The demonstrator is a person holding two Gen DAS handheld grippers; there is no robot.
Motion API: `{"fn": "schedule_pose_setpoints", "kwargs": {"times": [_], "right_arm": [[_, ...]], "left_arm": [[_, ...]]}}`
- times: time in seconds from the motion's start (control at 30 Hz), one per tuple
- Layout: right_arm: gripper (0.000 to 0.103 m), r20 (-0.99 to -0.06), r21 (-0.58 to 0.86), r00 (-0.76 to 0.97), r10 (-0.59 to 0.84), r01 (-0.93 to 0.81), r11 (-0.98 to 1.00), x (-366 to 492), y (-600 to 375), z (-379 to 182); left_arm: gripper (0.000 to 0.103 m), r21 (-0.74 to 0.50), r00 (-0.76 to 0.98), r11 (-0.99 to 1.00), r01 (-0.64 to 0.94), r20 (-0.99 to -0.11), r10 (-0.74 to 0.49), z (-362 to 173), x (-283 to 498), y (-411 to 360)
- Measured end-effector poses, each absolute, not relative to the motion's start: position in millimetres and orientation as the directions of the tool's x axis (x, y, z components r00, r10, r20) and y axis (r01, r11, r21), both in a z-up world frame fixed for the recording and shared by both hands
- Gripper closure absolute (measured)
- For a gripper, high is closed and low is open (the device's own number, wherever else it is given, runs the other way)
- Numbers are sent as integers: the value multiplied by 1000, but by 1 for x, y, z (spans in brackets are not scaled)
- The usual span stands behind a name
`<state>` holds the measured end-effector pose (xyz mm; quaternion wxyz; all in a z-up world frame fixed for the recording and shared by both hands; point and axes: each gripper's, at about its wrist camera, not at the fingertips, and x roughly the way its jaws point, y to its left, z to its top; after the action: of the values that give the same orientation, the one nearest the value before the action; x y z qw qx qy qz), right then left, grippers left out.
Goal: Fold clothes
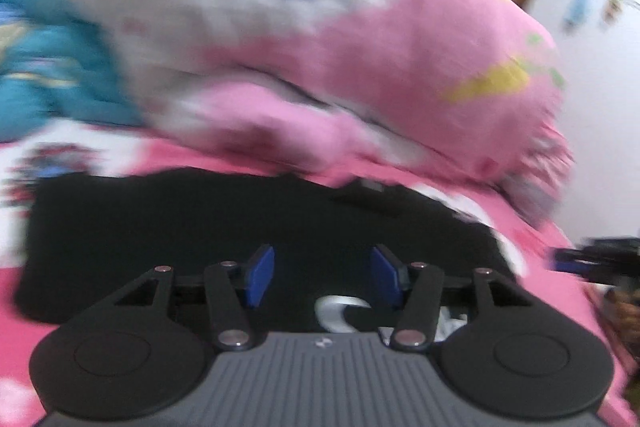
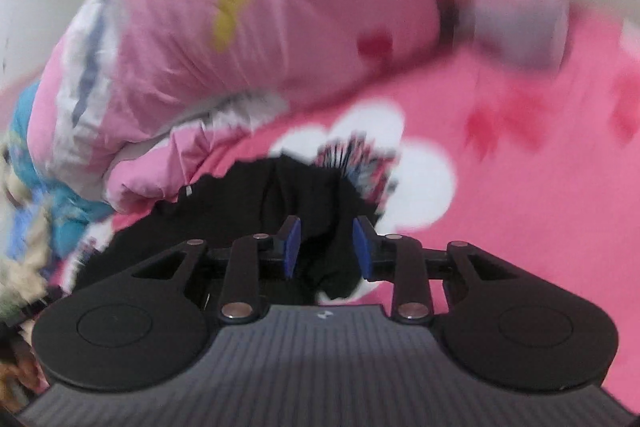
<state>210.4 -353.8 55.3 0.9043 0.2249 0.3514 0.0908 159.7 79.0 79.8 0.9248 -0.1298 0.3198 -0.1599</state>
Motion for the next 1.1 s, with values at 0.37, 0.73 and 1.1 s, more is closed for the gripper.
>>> {"fn": "schedule_pose_setpoints", "kwargs": {"times": [0.37, 0.73, 1.1], "right_arm": [[75, -637, 635, 623, 454, 90, 768, 265, -371, -30], [99, -610, 416, 727, 314, -44, 908, 264, -359, -3], [99, -622, 118, 782, 41, 41, 992, 304, -373, -8]], "left_arm": [[48, -404, 501, 766, 500, -587, -636, 27, 195, -88], [48, -381, 437, 752, 538, -637, -635, -7, 193, -109], [48, -305, 459, 758, 576, -646, -609, -7, 185, -114]]}}
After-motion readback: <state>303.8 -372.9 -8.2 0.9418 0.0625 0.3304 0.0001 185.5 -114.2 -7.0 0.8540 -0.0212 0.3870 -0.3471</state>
